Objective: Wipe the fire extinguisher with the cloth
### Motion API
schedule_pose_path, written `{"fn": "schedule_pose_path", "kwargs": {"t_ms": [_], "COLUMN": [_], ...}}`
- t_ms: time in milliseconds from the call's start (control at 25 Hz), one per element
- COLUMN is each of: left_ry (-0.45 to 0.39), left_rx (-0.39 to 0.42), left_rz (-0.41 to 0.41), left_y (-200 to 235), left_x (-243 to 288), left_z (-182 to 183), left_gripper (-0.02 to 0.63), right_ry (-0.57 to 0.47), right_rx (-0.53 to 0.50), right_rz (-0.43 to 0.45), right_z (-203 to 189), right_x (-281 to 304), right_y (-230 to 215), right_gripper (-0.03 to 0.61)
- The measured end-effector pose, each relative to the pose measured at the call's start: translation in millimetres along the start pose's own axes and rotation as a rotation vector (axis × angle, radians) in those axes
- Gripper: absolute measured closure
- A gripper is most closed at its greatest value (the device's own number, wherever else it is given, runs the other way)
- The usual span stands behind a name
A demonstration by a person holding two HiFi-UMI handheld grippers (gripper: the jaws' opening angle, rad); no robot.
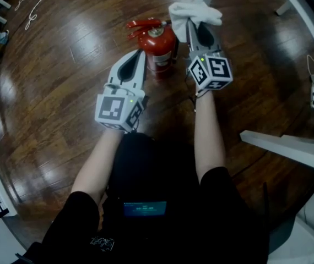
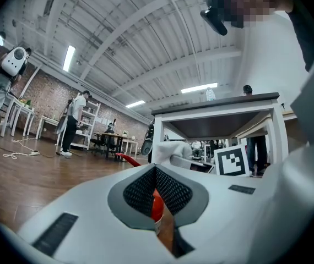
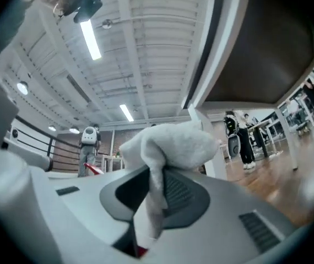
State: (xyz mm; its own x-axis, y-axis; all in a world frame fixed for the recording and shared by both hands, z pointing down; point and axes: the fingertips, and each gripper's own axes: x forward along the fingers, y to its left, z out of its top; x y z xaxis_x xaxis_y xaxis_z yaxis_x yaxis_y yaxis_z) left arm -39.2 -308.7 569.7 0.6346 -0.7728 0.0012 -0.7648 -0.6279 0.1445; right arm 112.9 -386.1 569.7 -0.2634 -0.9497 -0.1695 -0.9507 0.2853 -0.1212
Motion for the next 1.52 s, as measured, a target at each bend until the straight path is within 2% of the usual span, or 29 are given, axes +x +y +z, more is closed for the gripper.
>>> {"fn": "schedule_pose_path", "kwargs": {"t_ms": [80,200,360,560,720,840,920,1000,1120,1200,1280,1400,1520], "left_ry": [0.004,0.000,-0.005,-0.005,-0.003,-0.003,0.000,-0.004,-0.010,-0.014,-0.012,-0.008,-0.009], "left_rx": [0.004,0.005,0.007,-0.013,-0.010,0.003,0.000,-0.004,-0.014,-0.018,-0.009,-0.010,-0.006], "left_rz": [-0.002,-0.009,-0.010,-0.009,-0.022,-0.019,-0.011,-0.010,-0.019,-0.018,-0.016,-0.014,-0.017], "left_y": [-0.7,-1.0,3.9,7.9,5.9,8.6,9.5,6.7,1.2,-0.1,-1.0,-3.4,-2.3], "left_x": [0.5,2.1,-0.1,1.9,4.9,5.7,5.2,5.2,5.7,5.3,4.2,3.8,3.8], "left_z": [-0.9,-0.3,0.1,-3.3,-5.7,-6.1,-7.0,-5.5,-2.9,-1.5,-1.9,-2.3,-1.3], "left_gripper": [0.614,0.614,0.614,0.614,0.614,0.614,0.614,0.614,0.614,0.614,0.614,0.614,0.614], "right_ry": [0.057,0.119,0.211,0.466,0.670,0.744,0.744,0.657,0.362,0.185,0.075,0.025,0.052], "right_rx": [-0.051,-0.092,-0.027,0.072,0.091,0.087,0.092,0.120,0.224,0.266,0.270,0.220,0.196], "right_rz": [0.018,-0.015,-0.084,-0.122,-0.090,-0.047,-0.034,-0.066,-0.128,-0.092,-0.005,0.133,0.182], "right_z": [-21.1,-57.5,-110.3,-226.4,-298.8,-317.6,-316.4,-292.8,-204.1,-139.1,-89.4,-56.2,-69.8], "right_x": [10.0,16.7,4.1,-25.8,-55.3,-67.6,-72.2,-74.2,-65.8,-55.0,-46.7,-40.0,-34.8], "right_y": [14.3,15.4,-15.2,-30.0,-17.8,-7.9,-6.1,-15.0,-35.0,-31.0,-9.1,36.8,68.4], "right_gripper": [0.502,0.502,0.503,0.505,0.505,0.505,0.505,0.503,0.505,0.503,0.503,0.503,0.503]}}
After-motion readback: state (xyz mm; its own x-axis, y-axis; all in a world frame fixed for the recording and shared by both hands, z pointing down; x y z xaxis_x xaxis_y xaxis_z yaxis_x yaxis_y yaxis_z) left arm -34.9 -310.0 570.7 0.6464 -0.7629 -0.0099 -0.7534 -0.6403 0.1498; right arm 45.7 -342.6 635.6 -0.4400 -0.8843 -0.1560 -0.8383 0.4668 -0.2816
